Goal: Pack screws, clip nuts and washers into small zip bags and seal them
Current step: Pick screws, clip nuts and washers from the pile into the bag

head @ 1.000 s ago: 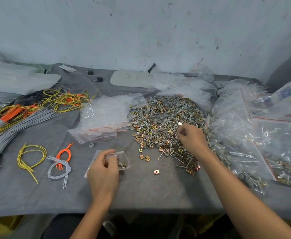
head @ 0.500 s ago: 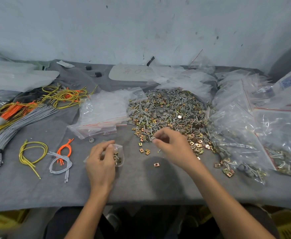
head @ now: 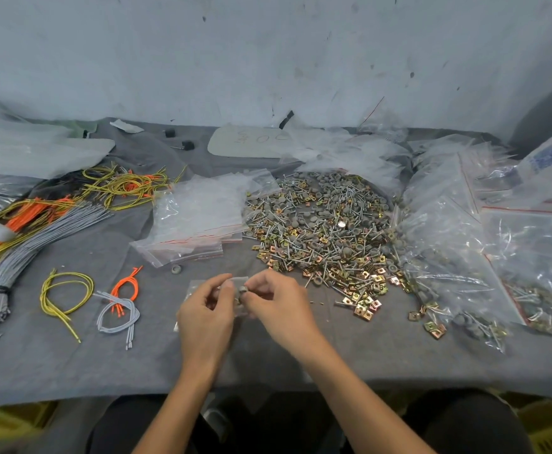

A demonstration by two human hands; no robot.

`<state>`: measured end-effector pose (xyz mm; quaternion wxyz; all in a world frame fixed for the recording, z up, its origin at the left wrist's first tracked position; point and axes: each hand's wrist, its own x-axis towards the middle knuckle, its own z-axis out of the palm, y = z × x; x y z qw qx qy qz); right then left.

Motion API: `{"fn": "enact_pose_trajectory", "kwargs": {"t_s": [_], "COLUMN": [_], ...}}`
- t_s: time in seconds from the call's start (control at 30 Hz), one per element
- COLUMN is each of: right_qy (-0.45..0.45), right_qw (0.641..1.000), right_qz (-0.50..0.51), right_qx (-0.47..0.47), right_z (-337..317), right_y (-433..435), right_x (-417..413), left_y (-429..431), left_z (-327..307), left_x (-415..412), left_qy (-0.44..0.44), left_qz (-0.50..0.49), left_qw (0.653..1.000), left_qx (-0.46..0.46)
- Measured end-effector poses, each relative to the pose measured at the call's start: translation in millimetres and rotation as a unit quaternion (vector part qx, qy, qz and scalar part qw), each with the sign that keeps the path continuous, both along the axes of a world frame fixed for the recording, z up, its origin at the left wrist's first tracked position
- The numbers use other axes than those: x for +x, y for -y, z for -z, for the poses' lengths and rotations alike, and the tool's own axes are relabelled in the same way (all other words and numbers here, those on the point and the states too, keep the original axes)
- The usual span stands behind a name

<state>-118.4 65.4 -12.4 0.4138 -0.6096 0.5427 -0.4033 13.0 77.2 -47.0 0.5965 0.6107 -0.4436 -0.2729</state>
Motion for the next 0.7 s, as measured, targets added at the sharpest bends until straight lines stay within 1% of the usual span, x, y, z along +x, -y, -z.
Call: {"fn": "enact_pose_trajectory", "kwargs": {"t_s": [0.1, 0.27, 0.33, 0.47, 0.57, 0.63, 0.7], "right_qy": [-0.048, -0.079, -0.116, -0.247, -0.318, -0.326, -0.296], "right_qw": [0.999, 0.996, 0.991, 0.959, 0.932, 0.928, 0.938], "right_qz": [0.007, 0.012, 0.023, 0.020, 0.004, -0.013, -0.024], "right_qx": [-0.023, -0.043, -0.070, -0.137, -0.173, -0.181, -0.181], "right_z": [-1.1, -2.1, -1.4, -2.2, -1.7, -1.5, -4.2], "right_y": [0.3, -2.9, -4.7, -6.5, -5.2, -5.4, -4.8], "right_x": [7.6, 8.4, 4.4, 3.2, 4.6, 2.9, -3.9], "left_y": [0.3, -0.4, -1.3, -1.7, -0.8, -0.5, -0.5], "left_z": [3.8, 4.4, 2.3, 1.7, 1.1, 1.7, 2.7], "left_x": [2.5, 3.9, 2.6, 1.0, 0.6, 1.2, 2.1], "left_qy": [-0.007, -0.014, -0.009, 0.001, 0.005, 0.009, 0.011], "left_qz": [0.002, -0.006, -0.008, -0.002, -0.003, -0.005, -0.009], "left_qw": [1.000, 1.000, 1.000, 1.000, 1.000, 1.000, 1.000], "left_qx": [0.004, 0.001, -0.001, -0.005, -0.013, -0.016, -0.016]}}
